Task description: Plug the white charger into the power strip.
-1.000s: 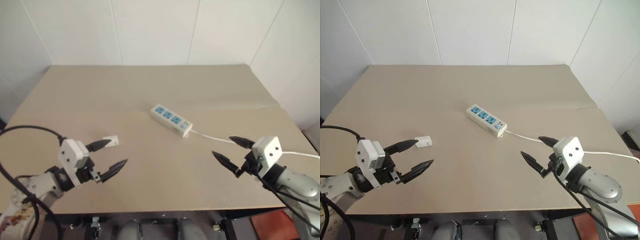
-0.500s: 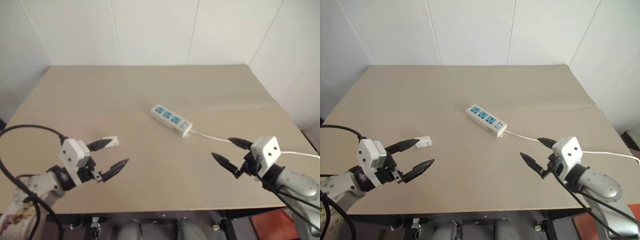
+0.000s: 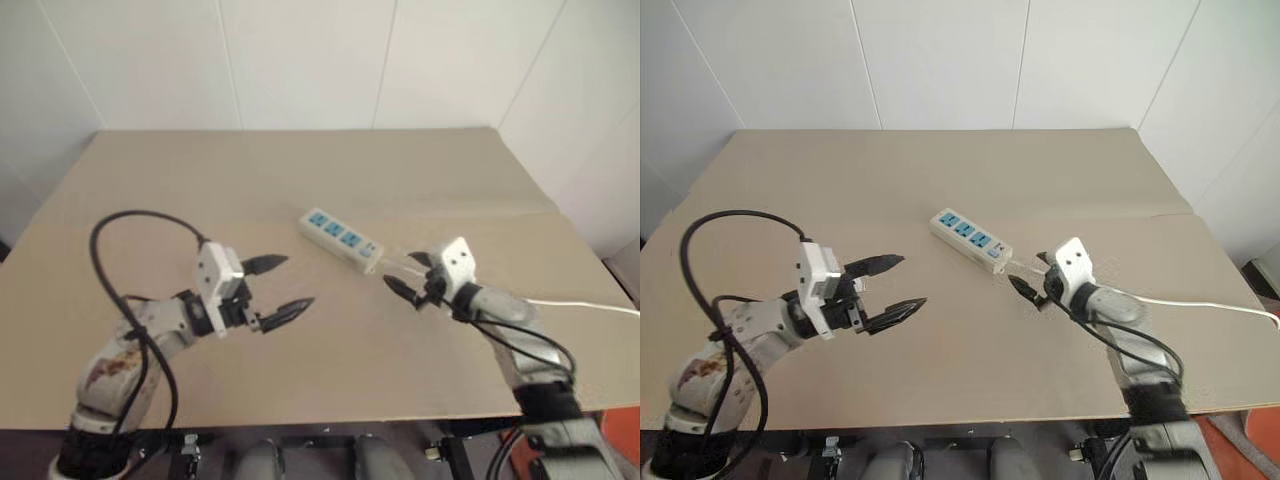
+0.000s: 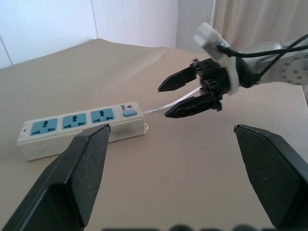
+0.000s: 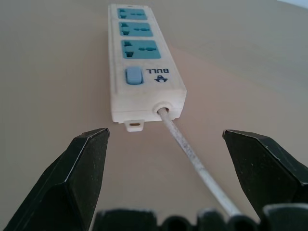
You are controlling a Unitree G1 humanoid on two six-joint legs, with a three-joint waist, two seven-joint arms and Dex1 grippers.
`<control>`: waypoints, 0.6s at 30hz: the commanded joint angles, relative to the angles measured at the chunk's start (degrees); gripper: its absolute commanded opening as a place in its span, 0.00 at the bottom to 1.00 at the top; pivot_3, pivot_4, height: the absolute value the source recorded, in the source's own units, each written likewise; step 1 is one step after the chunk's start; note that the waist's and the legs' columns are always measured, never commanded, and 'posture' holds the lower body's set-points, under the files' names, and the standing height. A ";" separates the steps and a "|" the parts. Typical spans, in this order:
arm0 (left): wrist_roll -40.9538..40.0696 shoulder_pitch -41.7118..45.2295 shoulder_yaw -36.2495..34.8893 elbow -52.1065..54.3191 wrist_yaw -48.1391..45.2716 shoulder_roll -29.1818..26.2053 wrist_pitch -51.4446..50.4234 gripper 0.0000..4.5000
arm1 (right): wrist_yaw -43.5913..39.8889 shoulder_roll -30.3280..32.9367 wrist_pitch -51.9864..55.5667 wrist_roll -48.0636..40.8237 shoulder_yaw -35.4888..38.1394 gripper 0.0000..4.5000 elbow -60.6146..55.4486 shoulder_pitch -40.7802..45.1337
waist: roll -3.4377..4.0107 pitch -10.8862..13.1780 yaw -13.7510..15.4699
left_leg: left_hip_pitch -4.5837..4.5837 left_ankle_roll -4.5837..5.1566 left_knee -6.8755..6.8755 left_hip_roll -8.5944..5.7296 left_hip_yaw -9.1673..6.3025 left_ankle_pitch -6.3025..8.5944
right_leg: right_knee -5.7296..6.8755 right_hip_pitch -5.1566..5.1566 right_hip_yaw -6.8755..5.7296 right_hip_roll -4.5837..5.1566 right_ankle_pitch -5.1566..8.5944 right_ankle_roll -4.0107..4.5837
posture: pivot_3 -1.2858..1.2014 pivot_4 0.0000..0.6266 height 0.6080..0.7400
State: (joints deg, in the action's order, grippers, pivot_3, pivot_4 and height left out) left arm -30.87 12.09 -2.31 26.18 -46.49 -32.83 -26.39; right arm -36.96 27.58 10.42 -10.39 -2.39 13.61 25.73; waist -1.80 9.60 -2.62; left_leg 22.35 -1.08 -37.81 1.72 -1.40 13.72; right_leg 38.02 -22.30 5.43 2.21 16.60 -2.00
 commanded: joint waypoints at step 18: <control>1.71 -2.01 -0.14 1.12 1.14 -1.06 2.29 1.00 | -9.35 -0.49 -7.04 4.80 -2.57 0.03 16.32 5.02 | 0.02 -0.02 0.19 | -0.08 0.00 -0.03 0.00 -0.10 0.00 | 0.04 0.13 -0.07 0.10 -0.01 0.00 | 0.52 0.24 1.00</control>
State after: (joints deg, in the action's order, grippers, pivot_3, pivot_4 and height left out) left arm -29.19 10.14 -1.30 25.16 -45.58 -33.54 -25.06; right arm -45.12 26.63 1.71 -5.74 -4.49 30.32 32.37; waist -1.78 9.58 -2.43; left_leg 22.28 -1.09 -37.84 1.72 -1.50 13.72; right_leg 38.06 -22.17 5.36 2.32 16.59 -2.00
